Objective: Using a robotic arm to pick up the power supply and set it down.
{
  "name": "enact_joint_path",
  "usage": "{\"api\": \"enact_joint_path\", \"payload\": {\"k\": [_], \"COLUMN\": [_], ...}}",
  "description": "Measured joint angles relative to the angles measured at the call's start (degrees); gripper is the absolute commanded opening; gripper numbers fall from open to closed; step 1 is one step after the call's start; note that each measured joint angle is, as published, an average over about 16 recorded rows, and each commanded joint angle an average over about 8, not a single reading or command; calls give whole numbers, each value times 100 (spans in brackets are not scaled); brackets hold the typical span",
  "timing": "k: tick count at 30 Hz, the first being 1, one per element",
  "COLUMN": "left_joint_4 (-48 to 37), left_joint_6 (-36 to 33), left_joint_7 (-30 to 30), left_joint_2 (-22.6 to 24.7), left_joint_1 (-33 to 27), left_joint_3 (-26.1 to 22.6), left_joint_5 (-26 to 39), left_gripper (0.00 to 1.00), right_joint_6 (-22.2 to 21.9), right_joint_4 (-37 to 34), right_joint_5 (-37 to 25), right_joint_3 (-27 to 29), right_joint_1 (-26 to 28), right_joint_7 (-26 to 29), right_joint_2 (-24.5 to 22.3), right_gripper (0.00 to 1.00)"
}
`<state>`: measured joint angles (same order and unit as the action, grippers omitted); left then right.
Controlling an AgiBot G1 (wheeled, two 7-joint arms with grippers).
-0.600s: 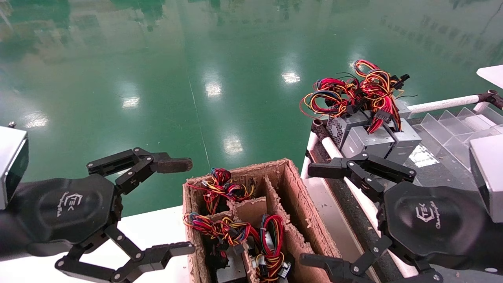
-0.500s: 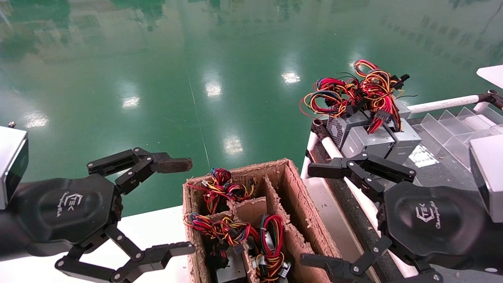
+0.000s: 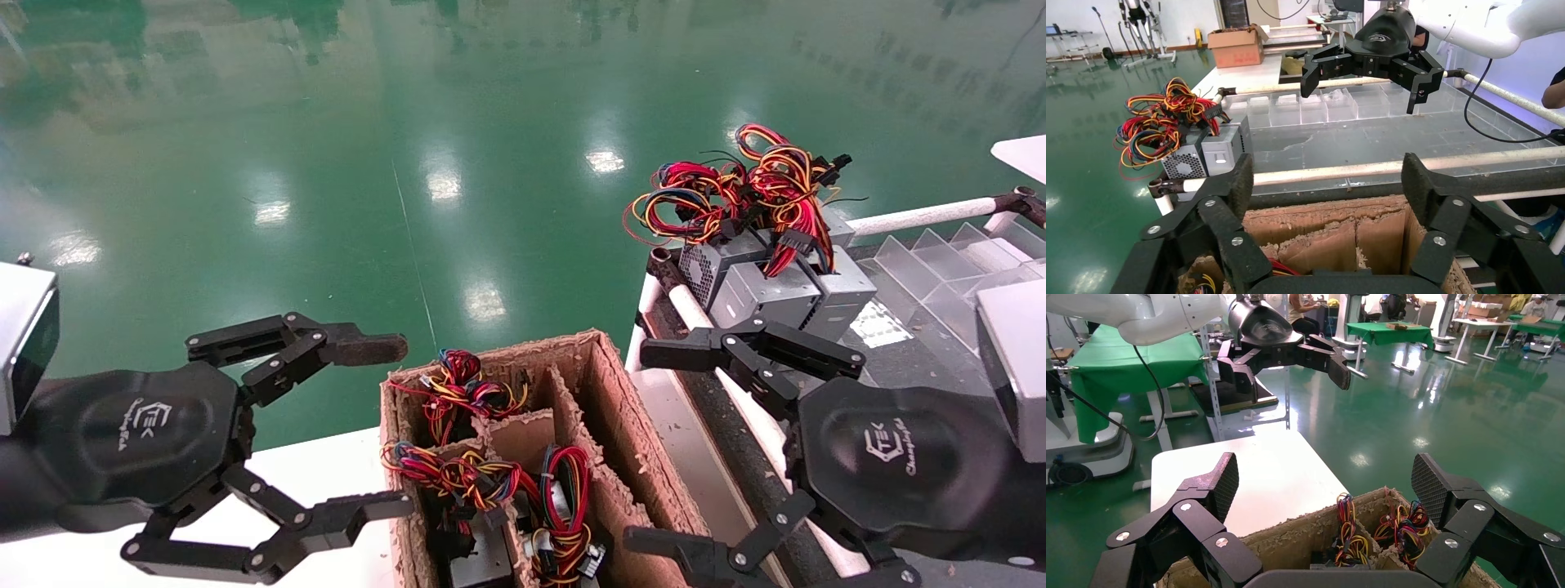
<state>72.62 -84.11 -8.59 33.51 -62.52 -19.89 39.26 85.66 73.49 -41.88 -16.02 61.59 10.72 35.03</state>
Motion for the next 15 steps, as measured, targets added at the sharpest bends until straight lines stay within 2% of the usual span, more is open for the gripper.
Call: {"api": "enact_joint_path", "payload": {"k": [15], "left_joint_4": [0], "left_joint_6": [0], "left_joint_7": [0], "left_joint_2": [0], "left_joint_1": [0], "left_joint_3": [0], "left_joint_5": [0], "left_gripper": [0], "right_joint_6": [0], "right_joint_4": [0], "right_joint_5": [0], "right_joint_3": [0], "right_joint_1": [0], "right_joint_7": [0], "right_joint_2": [0], "right_gripper": [100]}}
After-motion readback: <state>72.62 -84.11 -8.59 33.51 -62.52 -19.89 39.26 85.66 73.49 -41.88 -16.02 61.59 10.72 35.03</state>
